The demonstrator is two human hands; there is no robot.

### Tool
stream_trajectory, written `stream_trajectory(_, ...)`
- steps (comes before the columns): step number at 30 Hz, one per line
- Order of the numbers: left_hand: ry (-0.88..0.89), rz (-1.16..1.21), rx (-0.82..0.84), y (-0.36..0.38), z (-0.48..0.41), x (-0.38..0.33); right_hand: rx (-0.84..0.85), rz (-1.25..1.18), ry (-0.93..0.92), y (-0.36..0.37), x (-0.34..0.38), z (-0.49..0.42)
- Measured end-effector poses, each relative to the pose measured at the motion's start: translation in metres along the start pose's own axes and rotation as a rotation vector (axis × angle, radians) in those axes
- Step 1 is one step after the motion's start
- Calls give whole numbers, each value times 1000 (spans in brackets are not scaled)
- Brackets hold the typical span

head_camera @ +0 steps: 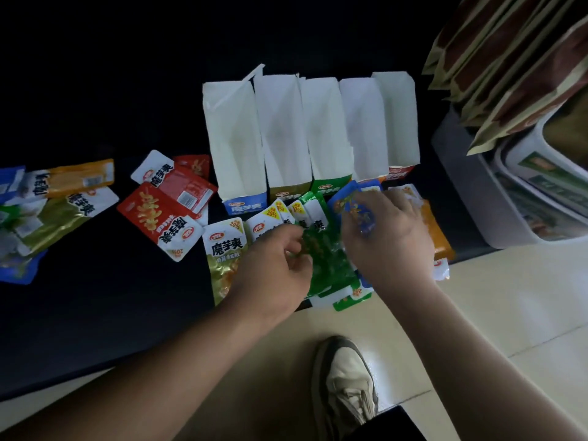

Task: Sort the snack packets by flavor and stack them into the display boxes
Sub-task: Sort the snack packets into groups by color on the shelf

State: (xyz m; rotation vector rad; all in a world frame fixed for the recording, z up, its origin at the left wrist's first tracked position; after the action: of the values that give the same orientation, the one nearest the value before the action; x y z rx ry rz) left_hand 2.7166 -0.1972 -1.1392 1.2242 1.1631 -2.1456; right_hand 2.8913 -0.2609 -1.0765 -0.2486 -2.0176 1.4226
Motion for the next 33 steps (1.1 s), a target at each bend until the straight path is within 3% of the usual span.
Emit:
stream_trajectory(4, 12, 48, -21, -28, 11, 15, 84, -118, -157, 15, 64, 7)
stream_trajectory(12, 91, 167, -172, -111, 36, 67, 257, -365, -155, 76, 153, 30)
stream_trajectory(16, 141, -9, -353, -177, 41, 111, 495, -400, -242, 137, 218, 45)
stream_trajectory(20, 58, -337, -527, -264, 41, 149, 570, -299, -344, 173, 283, 46)
stream_trajectory(23, -153, -753, -458, -319, 30, 177, 667, -319, -347, 194, 326, 56)
stream_trajectory(27, -469, -796, -171, -358, 15, 248, 794, -200, -444, 223, 365, 80)
stream_trajectory(29, -460, -793, -138, -354, 18, 269, 778, -51, -482, 230, 377, 74)
stream_trajectory(33, -355, -815, -265, -342, 42, 279, 823, 111, -466, 253, 389, 48)
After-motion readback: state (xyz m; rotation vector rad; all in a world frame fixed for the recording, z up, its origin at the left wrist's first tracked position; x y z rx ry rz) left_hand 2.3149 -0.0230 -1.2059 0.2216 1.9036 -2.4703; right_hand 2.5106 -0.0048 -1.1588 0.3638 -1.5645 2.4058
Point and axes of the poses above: each hand's wrist, its own z-axis away from the middle knuckle, its own y-axis out of the palm, x = y × z, the point moved 10 cm from there along -z, towards the middle knuckle, and after that the axes turned 1 degree about y, right-handed, at the moved point
